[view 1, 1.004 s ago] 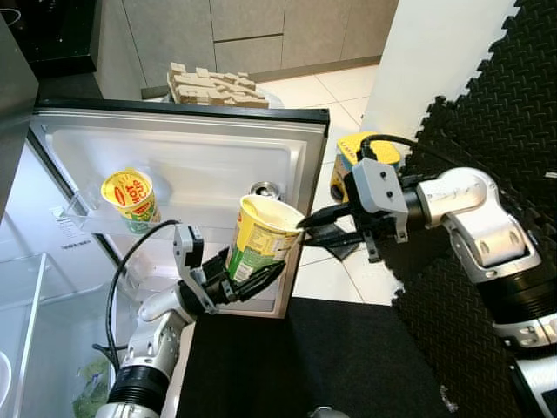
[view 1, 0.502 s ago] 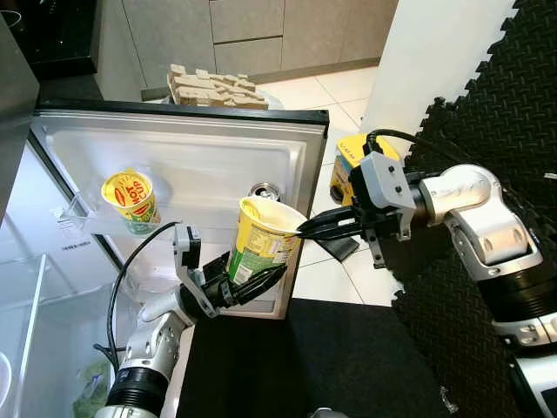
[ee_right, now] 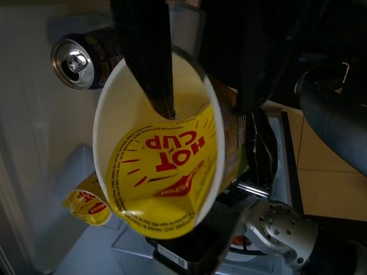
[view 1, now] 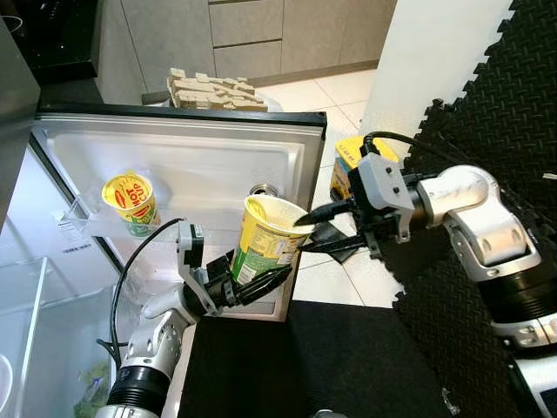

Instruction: Restocking fridge

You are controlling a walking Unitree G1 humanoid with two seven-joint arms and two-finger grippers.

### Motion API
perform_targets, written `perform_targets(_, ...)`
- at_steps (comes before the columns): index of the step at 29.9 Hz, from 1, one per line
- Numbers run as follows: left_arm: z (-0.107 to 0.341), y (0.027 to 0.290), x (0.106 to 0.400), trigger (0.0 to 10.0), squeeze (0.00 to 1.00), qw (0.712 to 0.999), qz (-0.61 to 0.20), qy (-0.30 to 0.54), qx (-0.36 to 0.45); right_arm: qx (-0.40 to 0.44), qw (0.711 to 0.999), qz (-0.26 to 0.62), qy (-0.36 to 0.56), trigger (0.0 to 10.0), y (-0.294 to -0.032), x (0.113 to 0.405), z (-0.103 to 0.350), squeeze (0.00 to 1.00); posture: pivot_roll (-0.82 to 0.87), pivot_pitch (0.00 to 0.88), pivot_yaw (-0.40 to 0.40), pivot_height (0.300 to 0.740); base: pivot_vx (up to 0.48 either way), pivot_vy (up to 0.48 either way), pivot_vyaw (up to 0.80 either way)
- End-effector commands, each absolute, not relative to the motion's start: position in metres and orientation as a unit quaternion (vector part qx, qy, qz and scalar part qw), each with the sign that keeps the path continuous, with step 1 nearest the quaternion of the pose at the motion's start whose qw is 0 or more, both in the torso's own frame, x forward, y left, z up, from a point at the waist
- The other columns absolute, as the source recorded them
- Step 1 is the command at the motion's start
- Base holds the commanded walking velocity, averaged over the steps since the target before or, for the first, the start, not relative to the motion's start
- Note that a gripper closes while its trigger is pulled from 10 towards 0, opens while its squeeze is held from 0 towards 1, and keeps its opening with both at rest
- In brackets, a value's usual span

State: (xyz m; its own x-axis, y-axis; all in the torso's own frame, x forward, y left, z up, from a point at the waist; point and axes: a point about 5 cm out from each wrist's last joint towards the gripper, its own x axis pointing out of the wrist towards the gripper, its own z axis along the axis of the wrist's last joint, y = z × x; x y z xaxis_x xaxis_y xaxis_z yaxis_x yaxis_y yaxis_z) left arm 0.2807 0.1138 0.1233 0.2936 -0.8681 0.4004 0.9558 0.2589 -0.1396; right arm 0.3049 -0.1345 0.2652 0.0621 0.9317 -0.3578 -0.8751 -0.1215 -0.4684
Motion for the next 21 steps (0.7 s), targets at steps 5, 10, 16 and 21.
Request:
perform_targets(5, 0.1269, 0.1075, 0.276, 10.0, 0.0, 0.767, -0.602, -0.129, -0.183, -0.301, 0.642, 0.704, -0.035, 0.0, -0.1343, 0.3005, 0.2642, 0.0, -0.21, 0.076, 0.015, 0.74, 0.0, 0.0, 0.0)
perform_targets(10, 0.1269, 0.1061, 0.2746, 10.0, 0.0, 0.763, -0.607, -0.127, -0.183, -0.3, 0.631, 0.714, -0.034, 0.0, -0.1347, 0.2978, 0.2655, 0.0, -0.21, 0.077, 0.016, 0.74, 0.0, 0.0, 0.0)
perform_targets(16, 0.1264, 0.1043, 0.2732, 10.0, 0.0, 0.758, -0.613, -0.124, -0.185, -0.299, 0.626, 0.719, -0.037, 0.0, -0.1346, 0.2963, 0.2672, 0.0, -0.21, 0.077, 0.016, 0.74, 0.0, 0.0, 0.0)
perform_targets(21, 0.1251, 0.1024, 0.2695, 10.0, 0.07, 0.736, -0.638, -0.103, -0.202, -0.301, 0.624, 0.72, -0.04, 0.0, -0.1346, 0.2966, 0.2696, 0.0, -0.21, 0.076, 0.016, 0.74, 0.0, 0.0, 0.0)
